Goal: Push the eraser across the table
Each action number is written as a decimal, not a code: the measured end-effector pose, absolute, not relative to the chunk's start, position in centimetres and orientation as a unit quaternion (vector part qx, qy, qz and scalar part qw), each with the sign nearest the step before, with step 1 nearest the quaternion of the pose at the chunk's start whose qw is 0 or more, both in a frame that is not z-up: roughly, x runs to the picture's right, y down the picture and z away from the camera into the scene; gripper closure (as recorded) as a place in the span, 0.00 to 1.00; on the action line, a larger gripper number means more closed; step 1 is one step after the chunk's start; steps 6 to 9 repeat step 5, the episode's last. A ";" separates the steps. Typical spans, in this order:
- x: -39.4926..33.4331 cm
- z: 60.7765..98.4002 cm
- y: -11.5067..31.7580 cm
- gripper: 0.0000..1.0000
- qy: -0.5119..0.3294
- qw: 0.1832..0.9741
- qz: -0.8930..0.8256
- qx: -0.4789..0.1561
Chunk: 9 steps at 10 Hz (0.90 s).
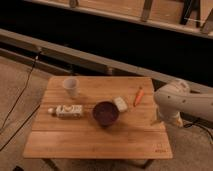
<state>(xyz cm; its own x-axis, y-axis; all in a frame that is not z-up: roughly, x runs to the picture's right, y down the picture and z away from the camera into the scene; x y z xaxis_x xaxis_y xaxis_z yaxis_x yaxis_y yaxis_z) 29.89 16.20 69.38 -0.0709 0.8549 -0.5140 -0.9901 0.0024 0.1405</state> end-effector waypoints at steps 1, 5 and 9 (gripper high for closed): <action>30.0 68.3 15.6 0.20 0.205 0.678 0.690 -0.148; 29.8 66.1 13.6 0.20 0.138 0.705 0.680 -0.146; 29.8 66.1 13.6 0.20 0.138 0.705 0.680 -0.146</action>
